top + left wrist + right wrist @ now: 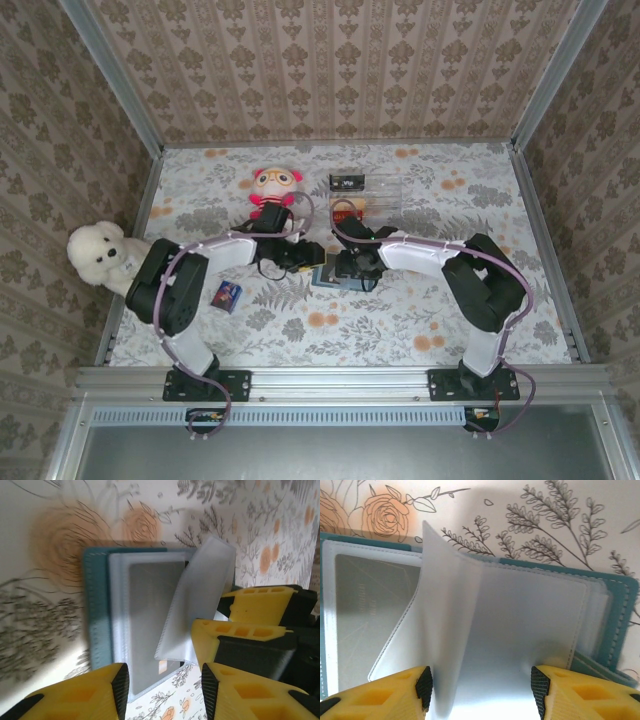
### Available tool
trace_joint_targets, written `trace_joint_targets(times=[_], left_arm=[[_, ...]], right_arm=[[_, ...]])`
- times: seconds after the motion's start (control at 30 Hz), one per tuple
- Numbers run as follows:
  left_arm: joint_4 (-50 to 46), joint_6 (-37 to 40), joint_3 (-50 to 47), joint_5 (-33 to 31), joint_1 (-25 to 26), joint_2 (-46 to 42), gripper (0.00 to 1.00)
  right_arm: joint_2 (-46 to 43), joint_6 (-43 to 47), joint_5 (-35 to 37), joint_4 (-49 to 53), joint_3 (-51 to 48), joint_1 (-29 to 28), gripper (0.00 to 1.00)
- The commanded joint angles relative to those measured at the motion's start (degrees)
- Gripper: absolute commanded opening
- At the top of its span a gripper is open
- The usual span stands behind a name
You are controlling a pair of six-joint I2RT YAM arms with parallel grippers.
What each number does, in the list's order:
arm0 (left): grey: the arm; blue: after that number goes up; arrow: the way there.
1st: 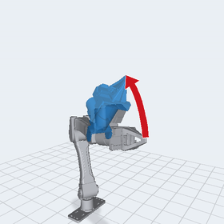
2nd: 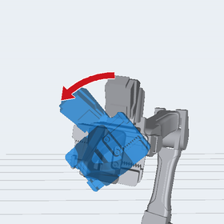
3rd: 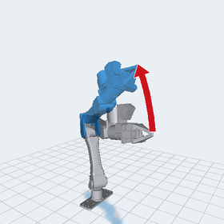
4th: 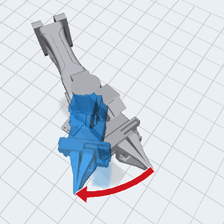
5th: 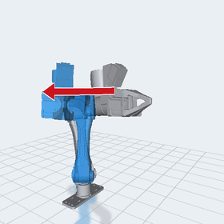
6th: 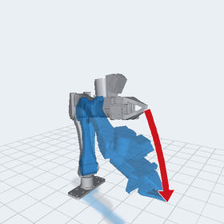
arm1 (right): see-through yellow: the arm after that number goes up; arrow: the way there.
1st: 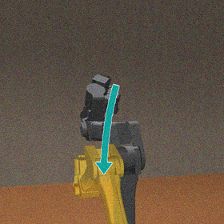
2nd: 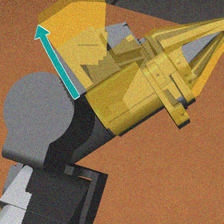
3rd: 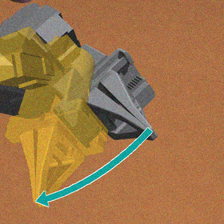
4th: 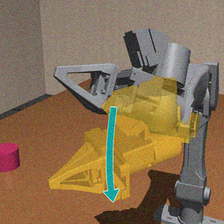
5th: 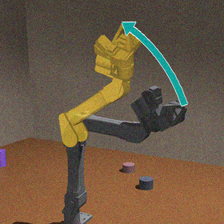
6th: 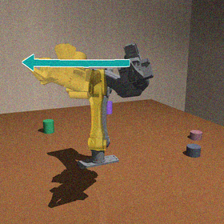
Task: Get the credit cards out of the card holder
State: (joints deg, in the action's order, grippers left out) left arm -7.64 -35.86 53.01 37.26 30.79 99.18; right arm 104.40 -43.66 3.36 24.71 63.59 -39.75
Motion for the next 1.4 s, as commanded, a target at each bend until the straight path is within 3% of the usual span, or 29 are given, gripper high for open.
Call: trace_joint_targets(times=[0.0, 0.3, 0.8, 1.13, 1.37], left_arm=[[0.77, -1.34, 2.96, 1.79, 0.32, 2.23, 0.44], [-0.39, -2.04, 5.88, 1.83, 1.02, 7.0, 0.41], [-3.13, -1.06, 8.93, 4.95, 2.61, 9.22, 0.34], [-5.35, -0.72, 9.48, 5.48, 2.55, 10.86, 0.34], [-3.49, -1.12, 9.39, 8.23, 2.61, 11.4, 0.38]], right_arm=[[1.6, -0.9, -2.34, 0.84, -3.32, 1.08, 0.57], [0.74, -0.96, -2.83, -0.2, -5.04, 1.82, 0.48], [-4.13, -0.14, -5.28, -6.46, -9.27, 3.69, 0.42], [-8.13, -0.77, -8.56, -12.42, -13.23, 5.17, 0.42], [-13.53, -2.18, -11.09, -17.28, -16.54, 6.79, 0.52]])
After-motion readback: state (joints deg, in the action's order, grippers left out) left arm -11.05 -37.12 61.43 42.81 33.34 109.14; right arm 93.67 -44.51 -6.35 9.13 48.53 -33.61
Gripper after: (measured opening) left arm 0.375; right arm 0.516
